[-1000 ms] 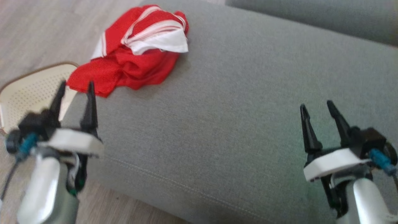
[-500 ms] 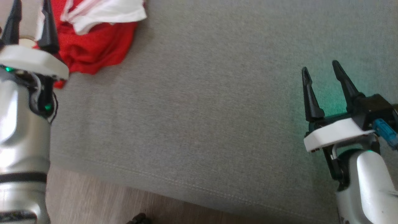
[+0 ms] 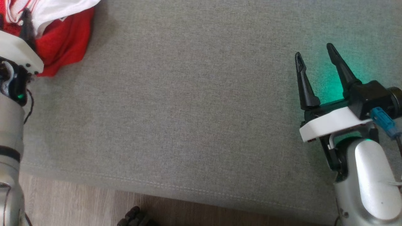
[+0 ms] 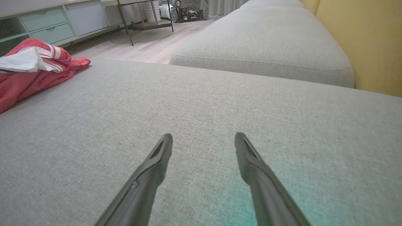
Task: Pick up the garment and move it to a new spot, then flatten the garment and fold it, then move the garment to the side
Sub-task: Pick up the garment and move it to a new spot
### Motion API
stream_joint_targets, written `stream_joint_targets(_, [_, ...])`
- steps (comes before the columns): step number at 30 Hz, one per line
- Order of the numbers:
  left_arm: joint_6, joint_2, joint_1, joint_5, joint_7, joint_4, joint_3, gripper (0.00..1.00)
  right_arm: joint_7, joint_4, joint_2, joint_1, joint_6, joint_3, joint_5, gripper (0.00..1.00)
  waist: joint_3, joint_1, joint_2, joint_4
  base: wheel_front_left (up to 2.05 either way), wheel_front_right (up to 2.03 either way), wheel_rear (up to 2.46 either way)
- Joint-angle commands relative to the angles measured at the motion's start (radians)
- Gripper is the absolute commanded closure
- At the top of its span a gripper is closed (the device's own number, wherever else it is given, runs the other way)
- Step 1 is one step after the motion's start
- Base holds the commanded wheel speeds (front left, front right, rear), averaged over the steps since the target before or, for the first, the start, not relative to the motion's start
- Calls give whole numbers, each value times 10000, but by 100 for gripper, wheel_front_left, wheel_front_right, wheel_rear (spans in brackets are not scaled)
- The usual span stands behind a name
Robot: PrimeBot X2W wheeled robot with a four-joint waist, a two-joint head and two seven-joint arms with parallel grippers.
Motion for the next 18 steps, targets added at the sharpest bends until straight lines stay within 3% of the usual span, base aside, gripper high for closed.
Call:
stream_joint_targets(1, [15,812,-372,-160,-89,-105,25,100,-6,-420,15,-109,-7,234,-85,0,122,-1,1,-73,0,0,0])
stream_joint_targets(11, [13,1483,-793,-220,-1094,-688,-394,100,-106,-427,15,-23,-7,-45,-18,0,-367,-1,1,47,0,0,0])
stream_joint_targets(18, [266,1815,-401,171,-1113,-2901,146,100,-341,-321,15,209,-7,-256,209,0,-1260,-1,1,86,0,0,0])
